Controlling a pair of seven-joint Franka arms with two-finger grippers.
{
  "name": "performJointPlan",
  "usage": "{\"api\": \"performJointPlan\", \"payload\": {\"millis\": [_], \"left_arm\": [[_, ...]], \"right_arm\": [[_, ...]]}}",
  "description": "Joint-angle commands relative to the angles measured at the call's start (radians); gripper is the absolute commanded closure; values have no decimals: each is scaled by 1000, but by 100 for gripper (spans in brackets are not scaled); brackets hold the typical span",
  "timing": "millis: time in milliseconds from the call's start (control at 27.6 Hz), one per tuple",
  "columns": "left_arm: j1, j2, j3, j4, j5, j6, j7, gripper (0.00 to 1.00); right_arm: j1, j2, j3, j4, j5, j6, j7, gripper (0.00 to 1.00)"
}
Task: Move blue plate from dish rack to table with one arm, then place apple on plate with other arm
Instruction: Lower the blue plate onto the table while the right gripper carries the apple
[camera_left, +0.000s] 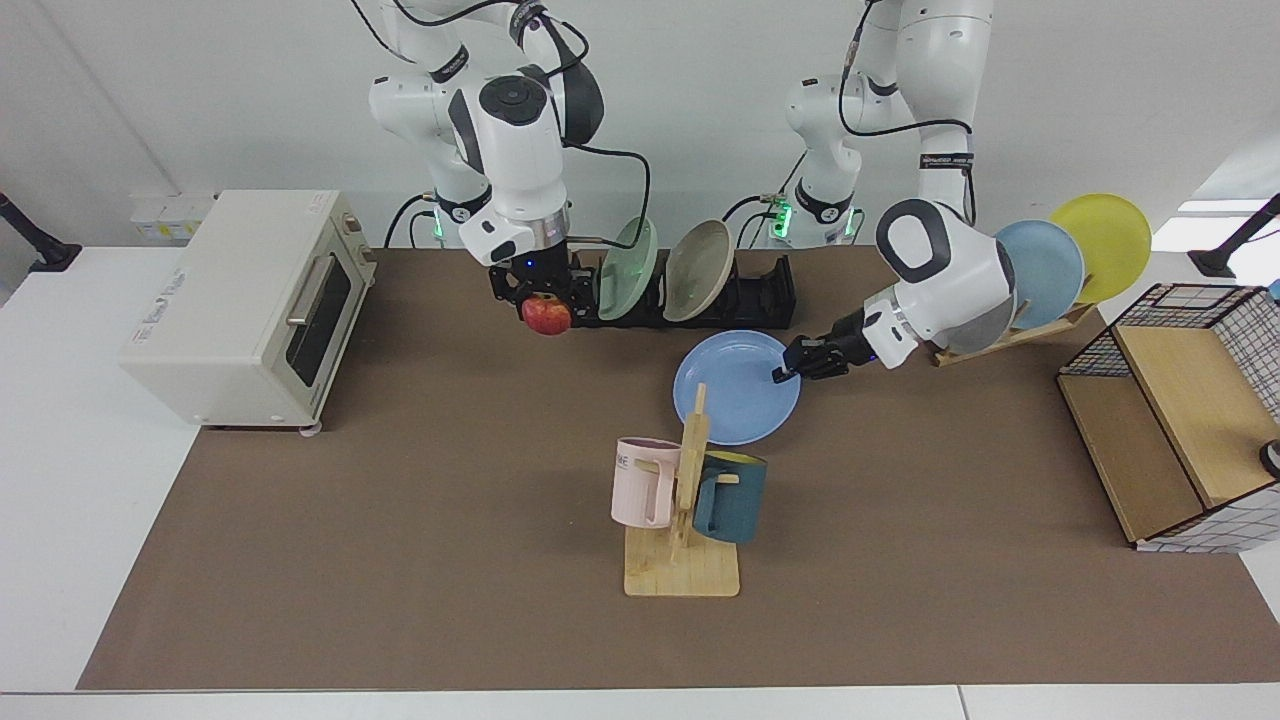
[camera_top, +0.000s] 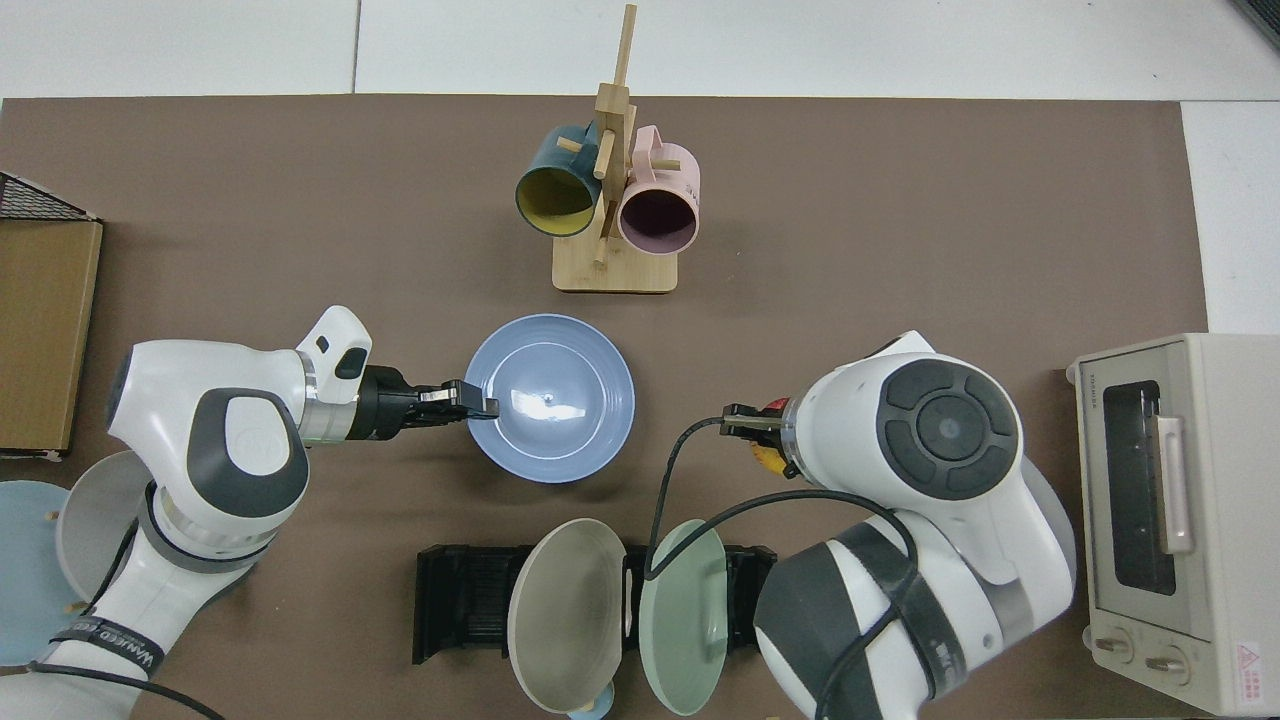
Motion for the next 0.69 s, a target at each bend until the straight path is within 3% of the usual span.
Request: {"api": "performJointPlan", "payload": {"millis": [0,181,472,508,653], "left_arm": [[-7,21,-55,-13,-42,104,37,100],[-28,65,-123,-19,-71,253,42,100],[-43,69,-141,-25,-71,275,35,100],[-43,69,-143,-27,-71,276,34,99],[-43,69,-141,-27,-66,276,34,77]], "right_arm": [[-8,29,20,43,-14,2,41,100],[-8,37,39,58,-15,2,65,100],[-8,60,72,80,-15,10,115,100],[-8,64,79,84,-15,10,119,100],[-5,75,86,89,-17,22,147,100]]}}
